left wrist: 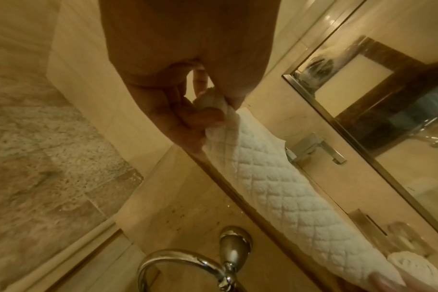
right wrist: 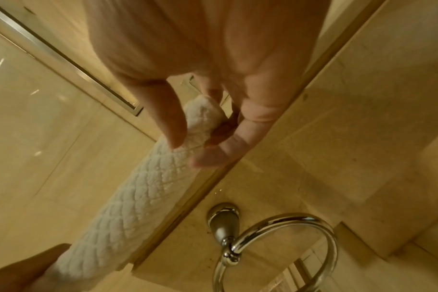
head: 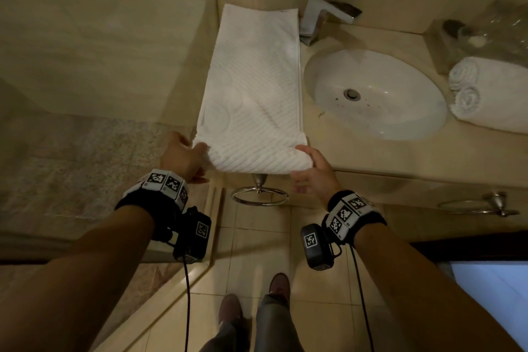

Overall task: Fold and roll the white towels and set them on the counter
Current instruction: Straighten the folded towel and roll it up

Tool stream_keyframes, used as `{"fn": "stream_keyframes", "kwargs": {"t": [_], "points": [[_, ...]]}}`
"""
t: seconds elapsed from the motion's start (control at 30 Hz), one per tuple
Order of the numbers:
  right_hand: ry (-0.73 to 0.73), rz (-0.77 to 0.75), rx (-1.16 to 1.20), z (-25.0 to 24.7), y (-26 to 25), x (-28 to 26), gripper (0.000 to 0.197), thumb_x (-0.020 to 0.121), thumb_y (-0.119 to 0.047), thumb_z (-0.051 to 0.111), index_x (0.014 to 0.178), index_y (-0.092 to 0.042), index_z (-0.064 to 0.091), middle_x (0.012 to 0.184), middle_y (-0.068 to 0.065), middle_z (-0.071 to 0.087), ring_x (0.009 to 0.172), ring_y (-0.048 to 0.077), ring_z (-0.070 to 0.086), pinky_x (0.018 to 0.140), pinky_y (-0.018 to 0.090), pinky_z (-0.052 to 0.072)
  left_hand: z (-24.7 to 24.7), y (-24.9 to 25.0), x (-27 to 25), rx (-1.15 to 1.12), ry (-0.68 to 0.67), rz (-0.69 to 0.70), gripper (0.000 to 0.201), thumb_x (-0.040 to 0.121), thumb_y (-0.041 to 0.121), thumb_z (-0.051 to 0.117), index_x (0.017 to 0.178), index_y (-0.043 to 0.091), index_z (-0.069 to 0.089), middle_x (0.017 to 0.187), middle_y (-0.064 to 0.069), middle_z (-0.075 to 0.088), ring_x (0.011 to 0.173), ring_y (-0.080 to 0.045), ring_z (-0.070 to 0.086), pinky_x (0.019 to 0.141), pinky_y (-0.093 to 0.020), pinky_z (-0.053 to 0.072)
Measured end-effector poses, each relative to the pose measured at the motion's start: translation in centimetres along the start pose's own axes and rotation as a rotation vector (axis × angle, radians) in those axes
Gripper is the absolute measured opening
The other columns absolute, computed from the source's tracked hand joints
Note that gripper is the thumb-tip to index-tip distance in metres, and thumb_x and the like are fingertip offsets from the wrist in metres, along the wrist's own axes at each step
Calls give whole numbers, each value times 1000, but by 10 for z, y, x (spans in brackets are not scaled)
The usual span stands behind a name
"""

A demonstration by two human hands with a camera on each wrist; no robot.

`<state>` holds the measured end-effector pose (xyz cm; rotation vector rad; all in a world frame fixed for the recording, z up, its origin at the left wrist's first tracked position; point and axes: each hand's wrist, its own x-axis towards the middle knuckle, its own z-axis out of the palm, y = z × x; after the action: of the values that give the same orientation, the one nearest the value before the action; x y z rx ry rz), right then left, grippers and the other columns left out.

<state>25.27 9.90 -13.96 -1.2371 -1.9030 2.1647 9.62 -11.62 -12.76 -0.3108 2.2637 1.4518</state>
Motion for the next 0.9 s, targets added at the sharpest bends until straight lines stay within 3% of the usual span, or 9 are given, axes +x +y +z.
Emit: {"fn": "stream_keyframes", "kwargs": {"t": [0.13,0.23,0.37,0.43,0.6,0.67,0.77,0.87,0.9], "points": [[71,-66,-94,-1,-6,6,30,86,-17,71,114,-17,61,86,2,58,61,13,50,51,27,47,0,3,5,242,-23,47,31,88,38,55,97,13,40,81,-19,63,65,-35,66,57,-48,59],[84,-77,-237,-2,-16,12,32,88,-41,65,107,-15,63,77,-2,56,57,13,49,52,27,46,0,0,9,367,31,129,41,86,47,52,105,12,40,109,-20,58,93,-40,61,83,-49,53],[113,-87,-369,-2,-24,16,39,89,-56,55,100,-18,63,66,-9,50,59,11,48,51,25,41,1,5,7,352,-74,375,68,68,56,74,123,22,53,131,-12,49,120,-30,48,102,-45,42],[129,-79,-374,0,-26,19,46,88,-60,53,102,-18,66,67,-9,52,60,11,48,54,25,41,4,9,3,495,-153,500,72,58,46,85,121,28,57,140,-6,38,132,-25,35,110,-44,33],[185,-62,-517,3,-39,23,55,84,-69,50,100,-20,68,74,-6,60,74,17,58,67,26,47,6,17,10,754,-148,559,67,64,60,75,122,30,60,127,-3,52,122,-23,45,102,-41,39],[246,-59,-594,5,-45,22,58,83,-67,54,102,-13,65,84,-2,62,83,21,61,59,22,40,5,25,14,787,-179,513,67,68,64,69,124,29,59,124,-4,54,119,-25,48,100,-43,41],[391,-306,-807,8,-48,25,46,87,-44,64,121,-16,51,117,1,52,111,23,47,83,24,34,7,38,20,871,-226,461,66,75,61,65,131,28,53,132,-5,49,122,-28,45,100,-47,35],[165,-804,-1018,20,-54,28,47,79,3,62,120,-20,59,125,3,54,114,27,46,98,41,40,12,49,26,883,-273,433,69,79,60,61,136,23,49,138,-11,46,123,-32,45,102,-45,35],[33,-847,-1043,26,-56,30,54,73,9,60,121,-17,61,125,5,56,114,28,48,98,44,42,13,52,27,901,-278,416,68,81,59,59,138,22,46,140,-12,44,125,-34,44,102,-44,34]]}}
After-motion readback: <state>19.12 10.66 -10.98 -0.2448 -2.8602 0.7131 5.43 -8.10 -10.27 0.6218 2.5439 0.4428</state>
